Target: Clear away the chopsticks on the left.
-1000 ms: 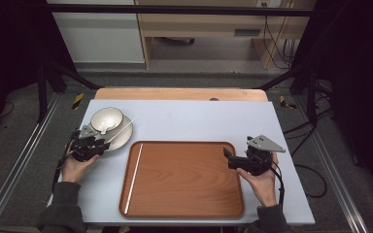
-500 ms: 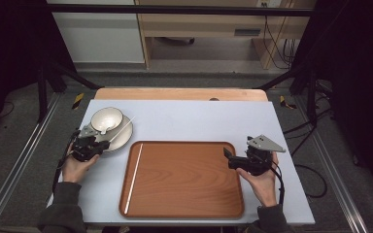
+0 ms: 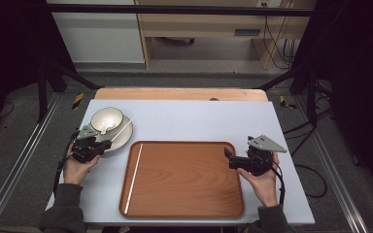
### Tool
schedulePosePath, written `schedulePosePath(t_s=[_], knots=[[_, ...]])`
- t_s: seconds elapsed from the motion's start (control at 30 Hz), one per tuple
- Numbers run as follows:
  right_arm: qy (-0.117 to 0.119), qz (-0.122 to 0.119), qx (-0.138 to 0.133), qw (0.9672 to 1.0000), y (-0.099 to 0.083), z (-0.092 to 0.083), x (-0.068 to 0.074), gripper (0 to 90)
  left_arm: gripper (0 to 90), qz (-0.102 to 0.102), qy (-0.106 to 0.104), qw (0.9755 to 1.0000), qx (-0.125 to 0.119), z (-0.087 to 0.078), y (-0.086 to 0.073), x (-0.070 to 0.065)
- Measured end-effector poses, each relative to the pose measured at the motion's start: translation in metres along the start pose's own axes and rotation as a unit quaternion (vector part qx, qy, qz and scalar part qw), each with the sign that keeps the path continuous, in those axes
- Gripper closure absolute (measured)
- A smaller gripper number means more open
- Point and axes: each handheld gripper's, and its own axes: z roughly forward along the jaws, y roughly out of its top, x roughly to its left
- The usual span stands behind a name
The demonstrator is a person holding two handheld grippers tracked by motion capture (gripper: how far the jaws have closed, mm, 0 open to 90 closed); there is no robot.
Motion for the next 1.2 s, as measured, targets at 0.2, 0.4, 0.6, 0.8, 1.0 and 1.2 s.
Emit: schedulePosePath(t_s=[0.2, 0.4, 0.6, 0.8, 1.0, 1.2], knots=[[-0.002, 0.002, -0.002, 1.0, 0.0, -0.002, -0.002, 6.8, 84.3, 0.005, 0.009, 0.9999, -0.011, -0.01, 0.006, -0.016], [-0.004, 0.008, -0.002, 1.0, 0.0, -0.003, -0.004, 6.2, 84.3, 0.004, 0.018, 0.9995, -0.025, -0.022, 0.008, -0.033], [-0.004, 0.009, -0.005, 0.9999, 0.0, -0.004, -0.004, 6.1, 84.3, -0.005, 0.031, 0.9986, -0.043, -0.034, 0.008, -0.051], [-0.001, 0.012, -0.008, 0.9999, 0.0, -0.005, -0.004, 6.1, 84.2, -0.015, 0.05, 0.9973, -0.052, -0.045, 0.009, -0.07], [-0.002, 0.015, -0.009, 0.9998, 0.0, -0.006, -0.006, 6.1, 84.2, -0.038, 0.061, 0.9952, -0.067, -0.052, 0.012, -0.092], [0.0, 0.014, -0.012, 0.9998, 0.001, -0.007, -0.004, 6.2, 84.2, -0.072, 0.076, 0.991, -0.084, -0.053, 0.01, -0.117]])
